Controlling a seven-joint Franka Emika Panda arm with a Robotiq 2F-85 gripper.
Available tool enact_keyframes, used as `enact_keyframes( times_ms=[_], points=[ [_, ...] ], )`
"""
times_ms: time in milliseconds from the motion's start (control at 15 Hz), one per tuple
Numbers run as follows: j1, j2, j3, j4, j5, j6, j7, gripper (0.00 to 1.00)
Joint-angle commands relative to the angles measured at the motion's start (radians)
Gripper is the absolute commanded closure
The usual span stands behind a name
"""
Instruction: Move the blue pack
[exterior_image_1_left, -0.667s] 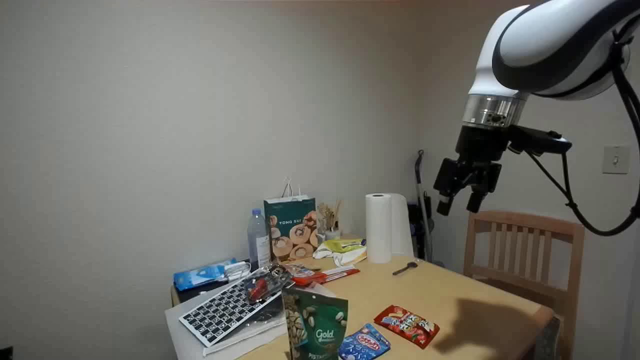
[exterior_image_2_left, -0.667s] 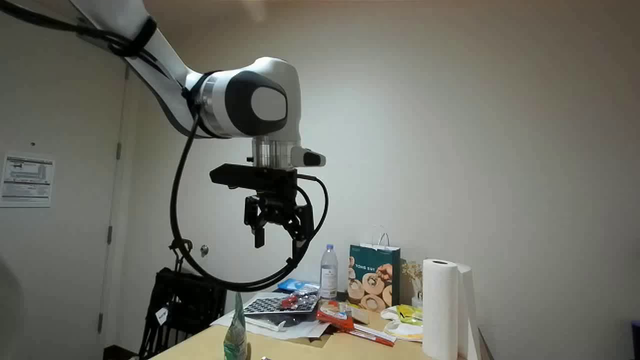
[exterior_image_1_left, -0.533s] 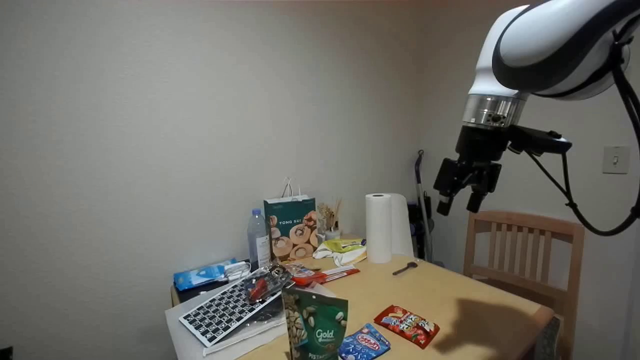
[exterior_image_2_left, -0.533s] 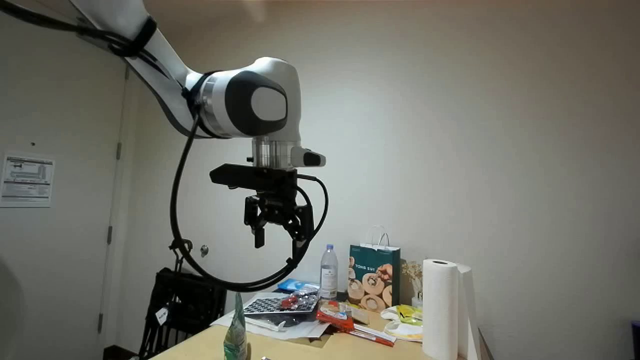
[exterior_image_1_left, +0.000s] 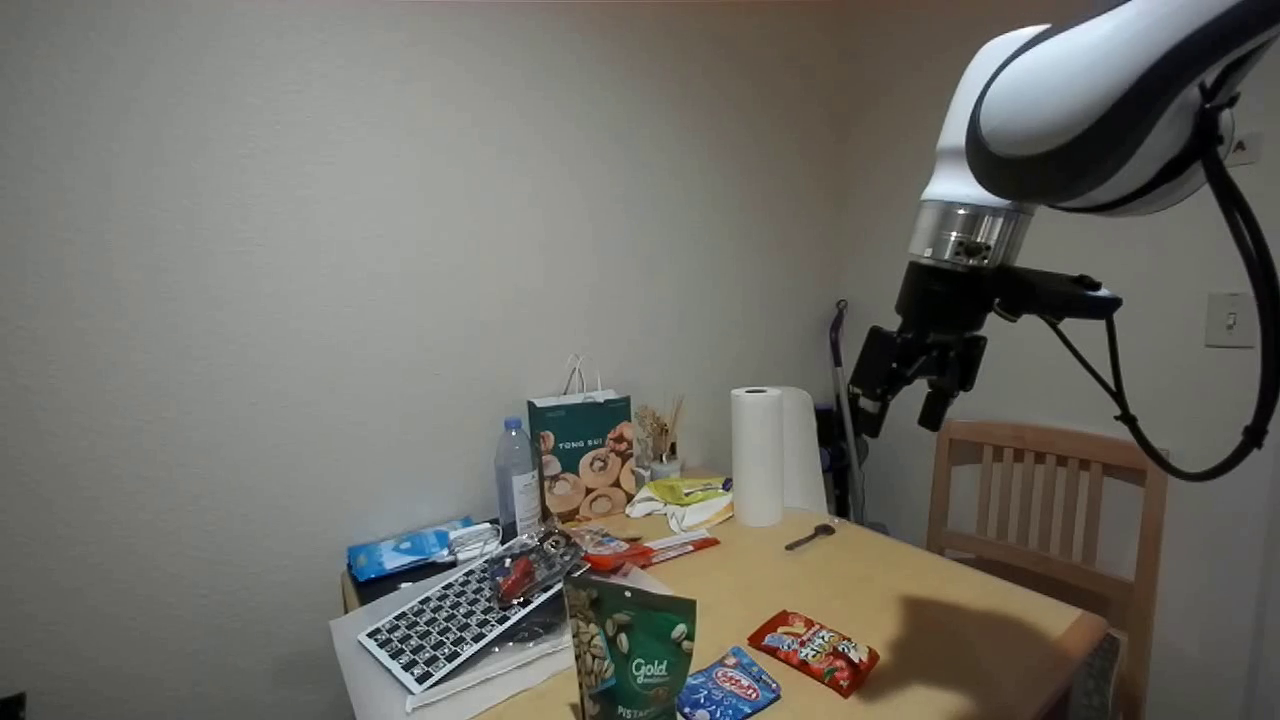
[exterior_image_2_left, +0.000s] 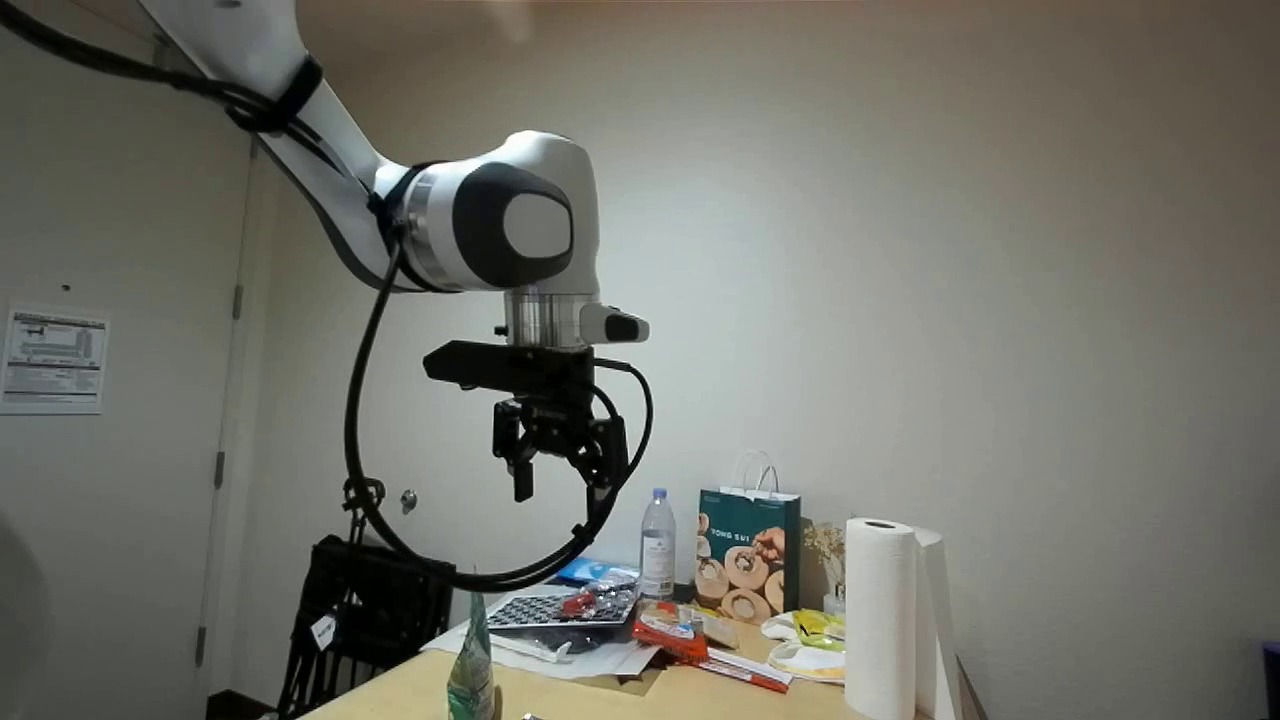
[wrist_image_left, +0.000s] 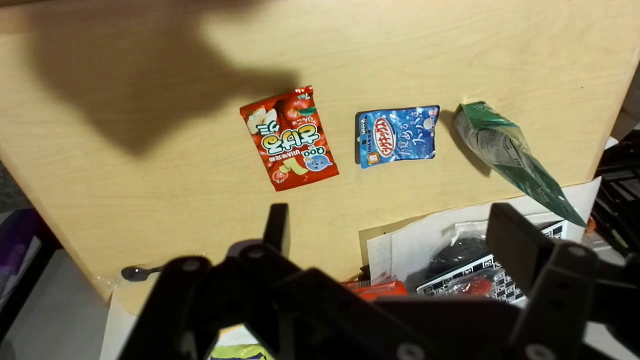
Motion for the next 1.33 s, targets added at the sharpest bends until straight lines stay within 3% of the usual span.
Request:
enact_keyframes(
  times_ms=[0, 400, 533, 600, 1000, 1267],
  points=[
    [-0.013, 0.146, 0.038, 0.056, -0.01, 0.083, 0.046, 0.0],
    [-0.017, 0.367, 0.058, 0.192, -0.069, 0.038, 0.052, 0.0],
    [-0.03, 0.378, 0.052, 0.209, -0.129, 0.006, 0.079, 0.0],
    [-0.008, 0.363, 0.047, 0.179, -0.079, 0.048, 0.045, 0.0],
    [-0.019, 0.383, 0.044, 0.204, -0.105, 0.024, 0.053, 0.0],
    [-0.016, 0.489, 0.05, 0.289, -0.118, -0.02, 0.068, 0.0]
  ],
)
